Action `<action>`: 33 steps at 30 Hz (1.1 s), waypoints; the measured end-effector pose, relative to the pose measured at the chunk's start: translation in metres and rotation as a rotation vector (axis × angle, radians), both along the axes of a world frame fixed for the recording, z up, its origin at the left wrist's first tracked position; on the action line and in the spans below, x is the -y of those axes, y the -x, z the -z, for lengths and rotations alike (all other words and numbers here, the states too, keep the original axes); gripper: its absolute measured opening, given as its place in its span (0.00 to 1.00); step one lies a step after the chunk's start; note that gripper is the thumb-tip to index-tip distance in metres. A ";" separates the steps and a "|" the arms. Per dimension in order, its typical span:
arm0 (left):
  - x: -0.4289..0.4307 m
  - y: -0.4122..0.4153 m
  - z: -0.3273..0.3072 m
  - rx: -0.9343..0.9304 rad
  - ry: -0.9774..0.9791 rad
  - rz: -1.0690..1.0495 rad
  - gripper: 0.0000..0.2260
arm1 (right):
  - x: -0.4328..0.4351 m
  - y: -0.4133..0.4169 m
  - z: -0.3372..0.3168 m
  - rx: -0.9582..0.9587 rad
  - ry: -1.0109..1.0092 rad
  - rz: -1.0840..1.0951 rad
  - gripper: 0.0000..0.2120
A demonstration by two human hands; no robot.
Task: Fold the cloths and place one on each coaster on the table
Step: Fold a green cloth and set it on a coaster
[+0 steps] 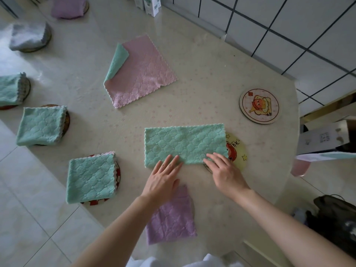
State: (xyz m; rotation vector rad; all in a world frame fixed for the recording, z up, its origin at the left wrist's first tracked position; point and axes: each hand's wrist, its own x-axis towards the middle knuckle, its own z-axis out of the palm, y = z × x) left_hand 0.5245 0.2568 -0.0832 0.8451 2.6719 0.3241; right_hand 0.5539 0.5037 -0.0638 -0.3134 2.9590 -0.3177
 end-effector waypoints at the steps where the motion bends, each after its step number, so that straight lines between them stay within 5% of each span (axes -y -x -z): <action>1: 0.008 -0.001 0.000 0.005 0.000 0.000 0.25 | -0.007 -0.003 -0.001 -0.007 -0.002 0.004 0.24; 12: 0.060 -0.004 -0.004 0.064 -0.060 -0.169 0.23 | -0.030 0.002 -0.007 0.019 -0.070 -0.004 0.28; 19: 0.054 0.001 -0.009 0.072 0.060 -0.108 0.32 | -0.022 0.023 -0.011 0.032 -0.222 -0.030 0.28; 25: 0.052 0.030 -0.013 0.001 0.186 -0.148 0.32 | -0.020 0.029 -0.017 -0.049 -0.057 -0.055 0.12; 29: 0.033 0.044 -0.022 0.048 0.245 -0.242 0.33 | 0.001 0.016 -0.040 -0.098 0.097 -0.101 0.12; 33: -0.002 0.026 -0.031 0.048 0.083 -0.078 0.33 | 0.025 0.000 -0.053 -0.105 0.242 -0.125 0.12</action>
